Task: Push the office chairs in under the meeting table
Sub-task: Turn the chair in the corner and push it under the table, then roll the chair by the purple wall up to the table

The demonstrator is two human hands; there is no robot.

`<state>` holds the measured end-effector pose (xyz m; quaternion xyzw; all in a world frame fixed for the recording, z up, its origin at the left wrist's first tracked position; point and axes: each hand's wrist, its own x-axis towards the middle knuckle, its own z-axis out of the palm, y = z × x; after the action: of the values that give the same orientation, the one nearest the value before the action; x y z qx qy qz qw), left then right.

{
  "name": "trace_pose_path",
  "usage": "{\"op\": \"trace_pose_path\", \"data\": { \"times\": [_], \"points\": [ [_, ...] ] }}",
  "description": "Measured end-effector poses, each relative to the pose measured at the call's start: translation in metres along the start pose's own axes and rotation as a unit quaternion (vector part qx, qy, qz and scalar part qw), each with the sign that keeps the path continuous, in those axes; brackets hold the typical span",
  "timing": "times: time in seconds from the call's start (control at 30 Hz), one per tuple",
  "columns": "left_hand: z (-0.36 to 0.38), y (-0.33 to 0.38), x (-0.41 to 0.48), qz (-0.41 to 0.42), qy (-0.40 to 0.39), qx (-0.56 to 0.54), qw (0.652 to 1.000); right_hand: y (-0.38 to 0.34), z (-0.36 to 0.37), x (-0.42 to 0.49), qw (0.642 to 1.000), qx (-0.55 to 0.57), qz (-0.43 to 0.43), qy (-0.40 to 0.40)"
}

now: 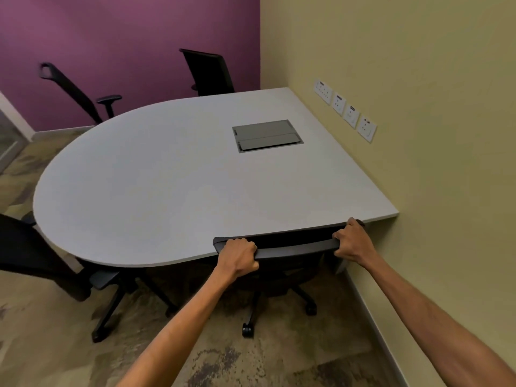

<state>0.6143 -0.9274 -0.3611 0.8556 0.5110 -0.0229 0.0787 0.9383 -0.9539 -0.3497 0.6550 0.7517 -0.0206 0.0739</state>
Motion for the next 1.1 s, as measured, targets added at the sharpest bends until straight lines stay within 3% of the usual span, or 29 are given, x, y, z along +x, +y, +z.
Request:
{"op": "trace_pose_path", "data": {
  "times": [0.33,0.53,0.7,0.8,0.93,1.1],
  "points": [
    [0.007,0.029,0.028,-0.036,0.015,-0.012,0.999,0.048,0.011,0.032,0.999,0.0,-0.008,0.036],
    [0.006,0.031,0.026,-0.059,0.033,0.004,0.998,0.044,0.01,0.028,0.995,0.071,-0.021,0.062],
    [0.019,0.034,0.003,-0.041,0.156,-0.026,0.987,0.027,0.019,0.011,0.98,0.101,-0.112,0.133],
    [0.028,0.04,-0.018,-0.029,0.248,-0.049,0.967,0.018,0.025,0.0,0.968,0.125,-0.12,0.181],
    [0.017,0.028,-0.039,-0.12,0.284,-0.054,0.95,0.0,0.012,0.008,0.955,0.161,-0.057,0.242],
    [0.005,-0.026,-0.1,-0.229,0.291,-0.034,0.928,-0.079,-0.008,0.037,0.941,0.186,-0.065,0.274]
  ]
}}
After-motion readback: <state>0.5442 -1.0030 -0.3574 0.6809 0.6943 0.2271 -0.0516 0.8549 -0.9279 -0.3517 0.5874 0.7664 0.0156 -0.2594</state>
